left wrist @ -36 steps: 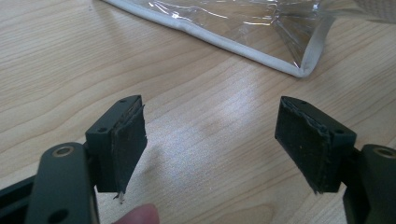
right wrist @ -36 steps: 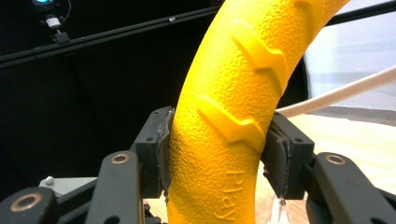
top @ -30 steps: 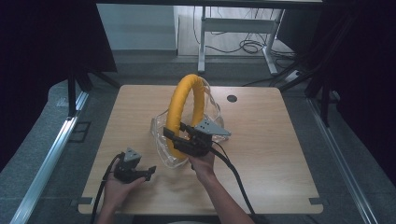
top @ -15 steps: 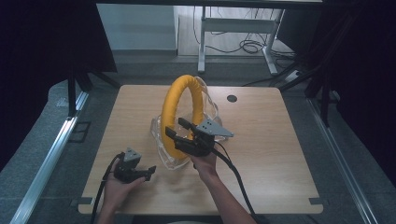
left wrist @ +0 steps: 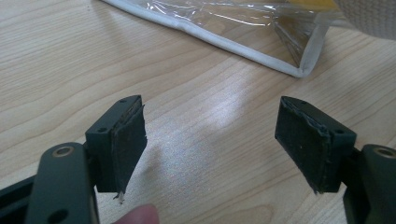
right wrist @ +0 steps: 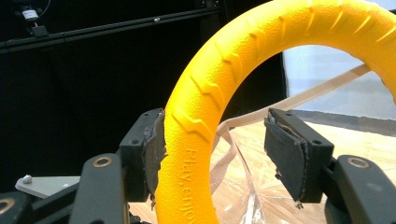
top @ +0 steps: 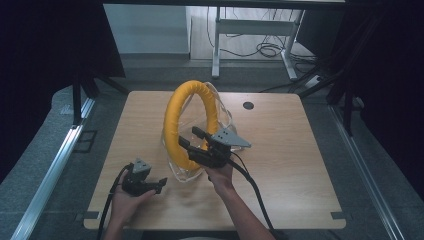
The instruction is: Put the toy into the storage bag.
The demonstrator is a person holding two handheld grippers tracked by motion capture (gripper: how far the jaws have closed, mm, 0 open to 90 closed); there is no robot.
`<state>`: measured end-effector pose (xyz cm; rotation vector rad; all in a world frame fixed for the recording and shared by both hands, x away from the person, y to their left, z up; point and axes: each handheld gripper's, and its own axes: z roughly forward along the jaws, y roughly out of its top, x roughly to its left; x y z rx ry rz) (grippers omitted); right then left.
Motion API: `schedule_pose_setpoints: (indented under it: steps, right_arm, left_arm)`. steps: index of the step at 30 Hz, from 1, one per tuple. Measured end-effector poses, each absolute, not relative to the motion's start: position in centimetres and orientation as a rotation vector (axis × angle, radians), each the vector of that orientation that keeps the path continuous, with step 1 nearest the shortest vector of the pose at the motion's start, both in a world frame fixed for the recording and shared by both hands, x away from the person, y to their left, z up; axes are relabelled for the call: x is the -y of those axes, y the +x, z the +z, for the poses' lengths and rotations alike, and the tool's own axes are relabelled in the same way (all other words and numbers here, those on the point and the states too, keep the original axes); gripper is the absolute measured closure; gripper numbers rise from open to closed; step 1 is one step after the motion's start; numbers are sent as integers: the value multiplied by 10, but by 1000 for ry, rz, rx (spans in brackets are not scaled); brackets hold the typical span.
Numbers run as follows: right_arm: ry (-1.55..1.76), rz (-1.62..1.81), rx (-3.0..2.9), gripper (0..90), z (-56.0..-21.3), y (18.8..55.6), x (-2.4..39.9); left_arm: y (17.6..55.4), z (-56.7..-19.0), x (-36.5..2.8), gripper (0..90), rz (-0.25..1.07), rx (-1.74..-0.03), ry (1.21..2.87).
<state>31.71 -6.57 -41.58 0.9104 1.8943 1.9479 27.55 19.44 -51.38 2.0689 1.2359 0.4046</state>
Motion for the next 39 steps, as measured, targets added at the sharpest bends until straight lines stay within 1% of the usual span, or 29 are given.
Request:
schedule_pose_setpoints:
  steps: [6,13,28,30,34,35,39]
  right_arm:
    - [910,1943,-1901,393,-417,317,71]
    - [907,1921,-1900,406,-420,316,89]
    - [942,1823,-1889,432,-430,317,150]
    - [944,1787,-1896,437,-435,317,165]
    - [966,1746,-1906,438,-442,317,180]
    - [981,1715,-1919,441,-448,317,190]
    - [1009,1671,-1937,443,-457,316,204]
  left_arm:
    - [275,-514,-195,247,405,-1236,2066]
    - [275,-513,-194,247,406,-1232,2073]
    - [274,-513,-195,247,413,-1238,2070]
    - [274,-513,-195,248,413,-1238,2069]
    - [274,-513,-196,248,412,-1244,2065]
    - [274,-513,-196,247,413,-1245,2065]
    - [274,-513,-195,247,413,-1241,2074]
